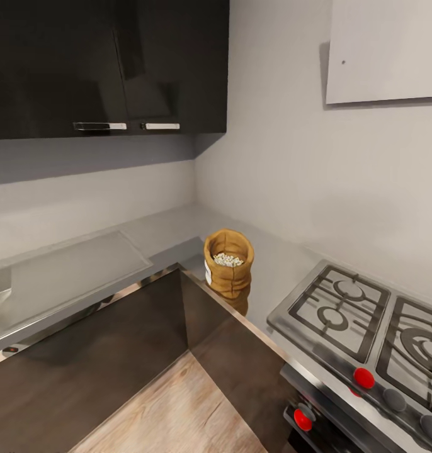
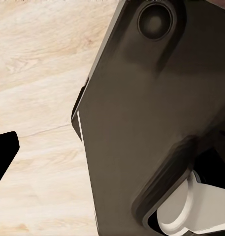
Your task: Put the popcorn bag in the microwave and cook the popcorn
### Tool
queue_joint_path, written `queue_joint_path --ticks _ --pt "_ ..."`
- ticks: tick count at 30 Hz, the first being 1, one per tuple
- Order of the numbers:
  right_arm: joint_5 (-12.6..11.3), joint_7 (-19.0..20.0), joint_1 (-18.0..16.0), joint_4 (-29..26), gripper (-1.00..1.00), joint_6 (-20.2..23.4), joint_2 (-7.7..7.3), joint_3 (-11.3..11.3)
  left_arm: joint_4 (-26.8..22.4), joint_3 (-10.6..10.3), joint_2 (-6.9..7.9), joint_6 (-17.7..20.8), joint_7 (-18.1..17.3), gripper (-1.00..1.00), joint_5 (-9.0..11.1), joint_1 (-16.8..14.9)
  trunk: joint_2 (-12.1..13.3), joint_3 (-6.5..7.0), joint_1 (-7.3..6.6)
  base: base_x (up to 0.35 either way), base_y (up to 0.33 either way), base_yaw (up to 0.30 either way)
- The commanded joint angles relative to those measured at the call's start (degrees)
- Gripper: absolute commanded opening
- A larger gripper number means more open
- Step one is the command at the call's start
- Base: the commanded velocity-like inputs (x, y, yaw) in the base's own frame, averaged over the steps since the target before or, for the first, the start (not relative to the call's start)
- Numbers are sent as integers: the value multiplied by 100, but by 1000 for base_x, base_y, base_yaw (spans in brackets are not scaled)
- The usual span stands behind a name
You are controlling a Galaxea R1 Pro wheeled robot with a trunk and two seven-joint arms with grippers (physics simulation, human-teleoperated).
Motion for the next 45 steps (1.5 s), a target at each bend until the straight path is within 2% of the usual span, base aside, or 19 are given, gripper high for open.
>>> queue_joint_path --ticks 1,3,4,5,6,7,9,11,12,14,15,18,20,22,24,28,37,41,45 --pt "125 13 0 -28 100 22 26 -28 -8 -10 -2 -11 20 100 26 1 -4 -6 0 0 0 0" --pt "374 22 5 -272 100 193 339 29 -8 -10 -4 -11 21 100 26 1 -4 -6 0 0 0 0" --pt "601 24 7 -598 100 411 617 79 -8 -10 -5 -11 21 100 26 1 -4 -6 0 0 0 0" --pt "764 27 7 -857 100 607 790 116 -8 -10 -7 -11 21 100 26 1 -4 -6 0 0 0 0" --pt "986 69 8 -1335 100 987 1058 165 -8 -10 -9 -11 21 100 26 1 -4 -6 0 0 0 0" --pt "1134 232 8 -1903 100 1368 1150 242 -8 -10 -10 -11 21 100 26 1 -4 -6 0 0 0 0" --pt "1194 601 4 -2476 100 1719 1150 520 -8 -10 -10 -11 21 100 26 1 -4 -6 0 0 0 0" --pt "1159 1402 1 -3482 100 2431 1150 1279 -8 -10 -11 -11 21 100 26 1 -4 -6 0 0 0 0" --pt "1040 1877 0 -4223 100 2977 1150 1668 -8 -10 -11 -11 21 100 26 1 -4 -6 0 0 0 0" --pt "782 2352 0 -5211 100 3671 1150 2125 -8 -10 -11 -11 21 100 26 1 -4 -6 0 0 0 0" --pt "557 2613 -1 -6010 100 4241 1150 2543 -8 -10 -8 -11 21 100 26 1 -4 -6 0 0 0 0" --pt "184 2895 -43 -7655 100 5537 1150 3376 -8 -10 -6 -11 21 100 26 1 -4 -6 0 0 0 0" --pt "125 2942 -351 -8126 100 6150 1150 3698 -8 -10 -4 -11 21 100 26 1 -4 -6 0 0 0 0" --pt "79 2980 -899 -8282 100 6150 1150 3829 -8 -10 -3 -11 21 100 26 1 -4 -6 0 0 0 0" --pt "-144 3065 -1551 -8336 100 6150 1150 3876 -8 -10 -2 -11 21 100 26 1 -4 -6 0 0 0 0" --pt "-483 3097 -2410 -8349 100 6150 1150 3885 -8 -10 -2 -11 21 100 26 1 -4 -6 0 0 0 0" --pt "-529 2998 -4225 -8151 100 6150 1150 3787 -8 -10 -6 -11 21 100 26 1 -4 -6 0 0 0 0" --pt "-528 2313 -5023 -7299 100 6150 1150 3154 -8 -10 -4 -11 21 100 26 1 -4 -6 0 0 0 0" --pt "-520 1236 -5566 -6261 100 6150 1150 2380 -8 -10 -2 -11 21 100 26 1 -4 -6 0 0 0 0"
